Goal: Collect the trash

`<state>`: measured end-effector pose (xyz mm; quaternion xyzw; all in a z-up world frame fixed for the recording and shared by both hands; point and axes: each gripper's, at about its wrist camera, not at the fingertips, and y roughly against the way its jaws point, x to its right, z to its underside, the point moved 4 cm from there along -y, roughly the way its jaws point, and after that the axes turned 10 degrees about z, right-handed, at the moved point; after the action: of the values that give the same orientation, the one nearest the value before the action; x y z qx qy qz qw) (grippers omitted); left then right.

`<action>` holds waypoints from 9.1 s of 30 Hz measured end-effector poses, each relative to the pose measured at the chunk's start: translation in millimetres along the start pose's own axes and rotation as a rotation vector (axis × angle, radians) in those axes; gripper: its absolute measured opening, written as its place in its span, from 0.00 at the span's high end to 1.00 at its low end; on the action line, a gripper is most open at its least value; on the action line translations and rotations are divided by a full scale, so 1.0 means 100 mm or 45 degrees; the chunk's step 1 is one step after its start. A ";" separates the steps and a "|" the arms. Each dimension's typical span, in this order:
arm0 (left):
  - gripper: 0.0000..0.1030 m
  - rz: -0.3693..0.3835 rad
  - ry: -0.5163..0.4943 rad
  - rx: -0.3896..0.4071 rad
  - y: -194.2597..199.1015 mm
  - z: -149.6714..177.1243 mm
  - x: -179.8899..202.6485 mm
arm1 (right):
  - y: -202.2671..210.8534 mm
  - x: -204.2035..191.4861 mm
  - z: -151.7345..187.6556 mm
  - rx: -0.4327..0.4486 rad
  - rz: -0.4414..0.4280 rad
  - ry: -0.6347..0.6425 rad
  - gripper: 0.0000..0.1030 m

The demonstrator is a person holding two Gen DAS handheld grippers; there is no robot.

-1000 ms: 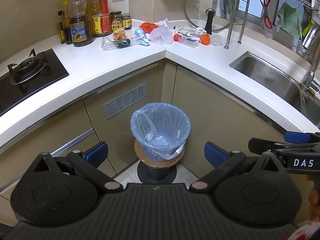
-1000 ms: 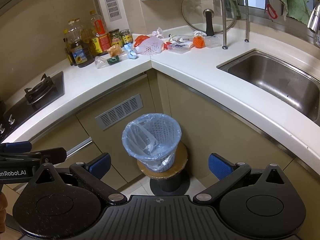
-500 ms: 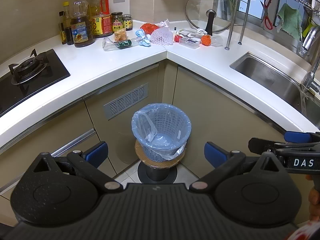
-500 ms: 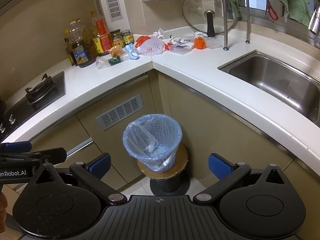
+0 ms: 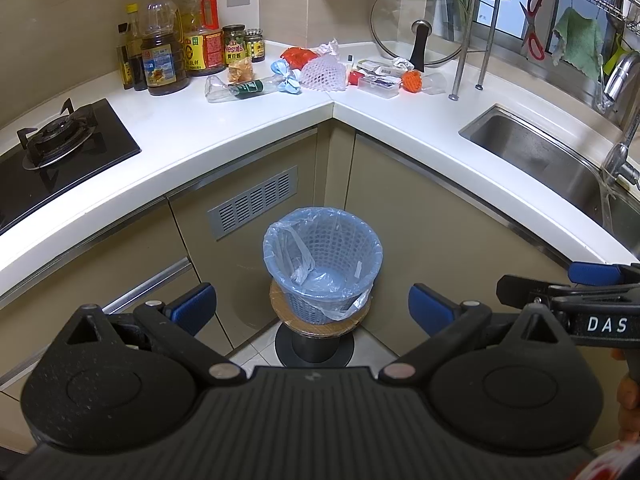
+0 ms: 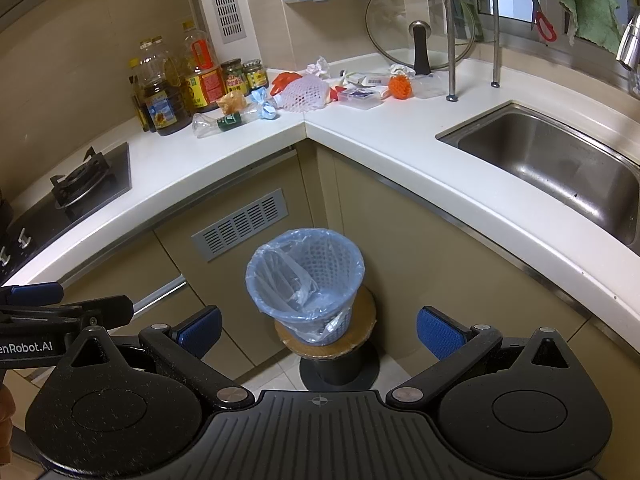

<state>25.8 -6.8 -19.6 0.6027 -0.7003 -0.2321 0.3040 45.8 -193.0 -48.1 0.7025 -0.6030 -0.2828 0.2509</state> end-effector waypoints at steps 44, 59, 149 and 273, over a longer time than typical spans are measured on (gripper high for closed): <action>0.01 -0.029 -0.020 0.072 0.05 -0.14 -0.02 | -0.03 0.11 -0.11 0.027 -0.026 -0.047 0.00; 0.01 -0.056 -0.018 0.169 -0.06 -0.32 0.02 | -0.11 0.49 -0.21 0.131 -0.062 -0.080 0.00; 0.80 -0.033 0.022 0.135 -4.07 -3.56 -1.51 | -4.16 -0.26 -3.50 0.113 -0.264 -0.193 0.17; 0.80 -0.087 0.408 -0.225 -3.60 -0.35 -1.09 | -4.34 -0.27 -0.43 -0.537 -0.326 0.339 0.91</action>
<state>312.8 42.4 -259.5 0.6263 -0.5988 -0.2040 0.4555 378.8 -101.8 -315.9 0.7361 -0.3989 -0.3366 0.4309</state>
